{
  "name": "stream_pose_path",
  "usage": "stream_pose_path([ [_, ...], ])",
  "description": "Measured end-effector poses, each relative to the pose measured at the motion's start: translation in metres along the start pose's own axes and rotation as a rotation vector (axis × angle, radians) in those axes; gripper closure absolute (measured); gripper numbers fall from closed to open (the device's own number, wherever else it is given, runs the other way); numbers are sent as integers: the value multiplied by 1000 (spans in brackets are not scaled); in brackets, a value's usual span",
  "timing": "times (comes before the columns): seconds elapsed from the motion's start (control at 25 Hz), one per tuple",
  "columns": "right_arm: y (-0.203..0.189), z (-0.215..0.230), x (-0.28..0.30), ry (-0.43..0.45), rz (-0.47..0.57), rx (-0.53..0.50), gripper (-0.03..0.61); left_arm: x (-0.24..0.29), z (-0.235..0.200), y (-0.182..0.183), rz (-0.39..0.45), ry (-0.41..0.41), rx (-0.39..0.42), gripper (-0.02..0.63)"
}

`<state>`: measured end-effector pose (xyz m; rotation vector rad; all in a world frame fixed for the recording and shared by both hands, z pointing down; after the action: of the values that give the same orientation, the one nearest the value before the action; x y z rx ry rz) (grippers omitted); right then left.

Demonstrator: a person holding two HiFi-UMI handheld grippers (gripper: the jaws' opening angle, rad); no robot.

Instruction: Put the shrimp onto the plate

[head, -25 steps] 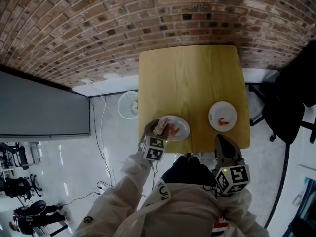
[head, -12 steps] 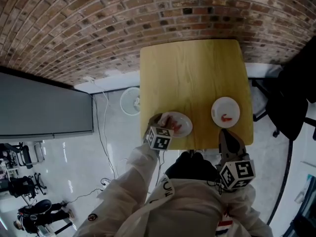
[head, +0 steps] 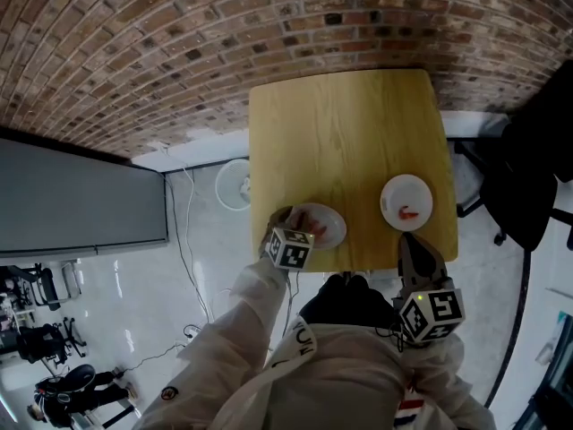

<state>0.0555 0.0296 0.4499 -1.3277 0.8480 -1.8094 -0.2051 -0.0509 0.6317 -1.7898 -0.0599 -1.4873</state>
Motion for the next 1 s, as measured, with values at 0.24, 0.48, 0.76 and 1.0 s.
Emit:
stream_pose_path([
  [0.24, -2, 2, 0, -7, -2, 10, 555, 2, 0, -4, -4, 5, 3, 479],
  [0.48, -4, -1, 0, -5, -7, 17, 555, 1, -3, -6, -1, 9, -2, 494],
  [0.76, -6, -2, 2, -7, -15, 27, 555, 0, -3, -9, 7, 10, -15, 525],
  [1.0, -9, 1, 2, -13, -23, 33, 555, 1, -2, -11, 20, 9, -34, 546],
])
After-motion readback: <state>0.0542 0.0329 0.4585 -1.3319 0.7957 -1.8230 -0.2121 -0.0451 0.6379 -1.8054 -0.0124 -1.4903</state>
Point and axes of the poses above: the fingertips, and each gripper's own axes: x forward along the fingers, z to its right, y out of its top, the point moved 5 cm from there along -x, backward along the fingers, and after that the axes turned 9 degrees about -y, right-handed, at the moved point
